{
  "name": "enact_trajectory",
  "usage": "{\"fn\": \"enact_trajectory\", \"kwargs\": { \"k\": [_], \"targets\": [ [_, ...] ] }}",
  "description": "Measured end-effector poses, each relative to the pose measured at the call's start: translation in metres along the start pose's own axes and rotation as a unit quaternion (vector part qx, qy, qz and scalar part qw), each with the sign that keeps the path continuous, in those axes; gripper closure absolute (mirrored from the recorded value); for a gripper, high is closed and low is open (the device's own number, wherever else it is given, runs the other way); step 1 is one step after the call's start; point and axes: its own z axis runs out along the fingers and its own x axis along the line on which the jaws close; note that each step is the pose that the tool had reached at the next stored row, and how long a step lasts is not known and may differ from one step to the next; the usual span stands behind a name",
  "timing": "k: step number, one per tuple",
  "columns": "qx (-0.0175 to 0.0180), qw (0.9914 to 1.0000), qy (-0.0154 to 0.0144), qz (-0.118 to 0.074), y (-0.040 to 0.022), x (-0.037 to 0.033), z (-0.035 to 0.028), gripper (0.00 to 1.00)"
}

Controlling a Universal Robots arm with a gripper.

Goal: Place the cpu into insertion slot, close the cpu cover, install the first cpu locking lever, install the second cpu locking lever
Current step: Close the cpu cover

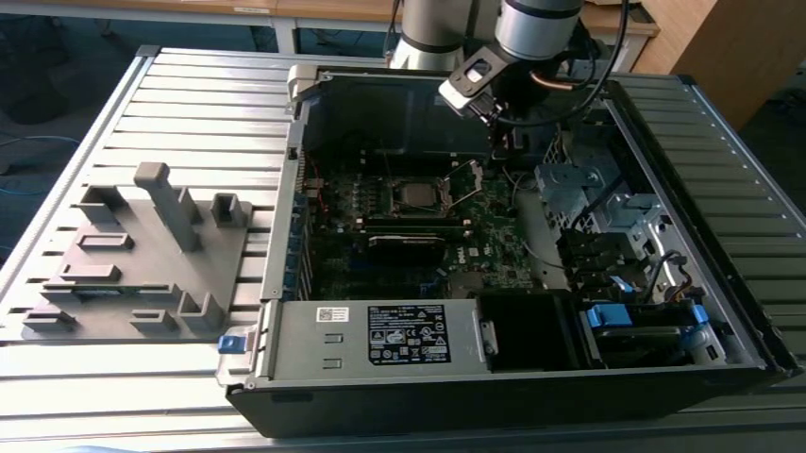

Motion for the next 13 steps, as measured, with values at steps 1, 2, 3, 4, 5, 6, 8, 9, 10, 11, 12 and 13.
{"fn": "enact_trajectory", "kwargs": {
  "k": [1,2,3,4,5,6,8,9,10,11,12,13],
  "targets": [
    [0.0000,1.00000,0.0001,0.000,0.0000,0.0000,0.0003,0.89],
    [0.0000,1.00000,0.0002,0.000,0.0000,0.0000,0.0006,0.89],
    [0.0000,1.00000,0.0001,0.000,0.0000,0.0000,0.0010,0.89],
    [0.0000,1.00000,0.0001,0.000,-0.0001,0.0000,0.0014,0.89],
    [0.0000,1.00000,0.0001,0.000,-0.0001,0.0000,0.0019,0.89],
    [0.0000,1.00000,0.0001,0.000,-0.0001,0.0000,0.0022,0.89],
    [0.0000,1.00000,0.0000,0.000,-0.0001,0.0000,0.0028,0.89],
    [0.0000,1.00000,0.0000,0.000,-0.0001,0.0000,0.0031,0.89],
    [0.0000,1.00000,0.0000,0.000,-0.0001,0.0000,0.0033,0.89],
    [0.0000,1.00000,0.0000,0.000,-0.0001,0.0000,0.0036,0.89],
    [0.0000,1.00000,0.0000,0.000,-0.0002,0.0000,0.0038,0.89],
    [0.0000,1.00000,0.0000,0.000,-0.0002,0.0000,0.0040,0.89]
  ]
}}
